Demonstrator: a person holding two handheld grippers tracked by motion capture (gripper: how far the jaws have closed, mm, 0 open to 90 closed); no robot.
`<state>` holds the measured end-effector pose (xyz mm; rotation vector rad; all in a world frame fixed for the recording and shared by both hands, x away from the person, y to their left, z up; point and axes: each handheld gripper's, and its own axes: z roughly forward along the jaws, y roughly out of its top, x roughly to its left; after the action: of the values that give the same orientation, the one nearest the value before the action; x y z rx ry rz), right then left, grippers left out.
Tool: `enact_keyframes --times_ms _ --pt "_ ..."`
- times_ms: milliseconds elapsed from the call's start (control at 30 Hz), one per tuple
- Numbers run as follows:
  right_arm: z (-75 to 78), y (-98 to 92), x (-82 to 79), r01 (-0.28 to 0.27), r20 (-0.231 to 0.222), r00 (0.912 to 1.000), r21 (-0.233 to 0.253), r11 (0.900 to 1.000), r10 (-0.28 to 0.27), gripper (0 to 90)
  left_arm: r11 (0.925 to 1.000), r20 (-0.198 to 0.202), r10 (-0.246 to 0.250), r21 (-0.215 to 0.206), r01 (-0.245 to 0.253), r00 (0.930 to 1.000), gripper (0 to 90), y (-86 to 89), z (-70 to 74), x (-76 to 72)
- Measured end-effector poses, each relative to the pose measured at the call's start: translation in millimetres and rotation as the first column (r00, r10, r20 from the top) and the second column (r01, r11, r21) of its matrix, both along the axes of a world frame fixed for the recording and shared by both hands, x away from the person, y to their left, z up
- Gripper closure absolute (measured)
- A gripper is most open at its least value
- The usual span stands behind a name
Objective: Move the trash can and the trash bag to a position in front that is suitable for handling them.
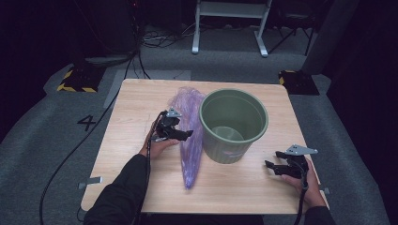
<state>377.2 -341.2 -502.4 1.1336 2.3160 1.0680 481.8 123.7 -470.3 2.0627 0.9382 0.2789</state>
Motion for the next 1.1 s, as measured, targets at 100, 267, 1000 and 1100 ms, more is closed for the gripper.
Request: enact_keyframes --times_ms 100,267,1000,1100 --pt "-0.1 0.3 -0.2 -0.001 0.001 1.0 -0.002 1.0 0.001 31.6 0.9992 -0.019 -0.016 -0.036 0.015 0.9997 18.2 -2.3 -0.5 -0.7" --pt "-0.2 0.5 -0.5 -0.002 0.001 1.0 -0.003 1.0 0.002 31.3 0.9993 -0.018 -0.029 -0.024 0.028 0.9994 16.8 -10.4 -3.0 -3.5" --pt "-0.7 1.6 -1.7 -0.013 0.009 0.9999 -0.012 1.0 0.013 30.2 0.9899 -0.025 0.054 0.132 -0.05 0.9982 57.6 -32.1 -24.2 -6.9" --pt "-0.8 1.9 -1.7 -0.018 0.009 0.9998 -0.012 1.0 0.018 29.0 0.9939 -0.057 0.073 0.087 -0.068 0.9957 63.2 -26.5 -24.1 -8.0"
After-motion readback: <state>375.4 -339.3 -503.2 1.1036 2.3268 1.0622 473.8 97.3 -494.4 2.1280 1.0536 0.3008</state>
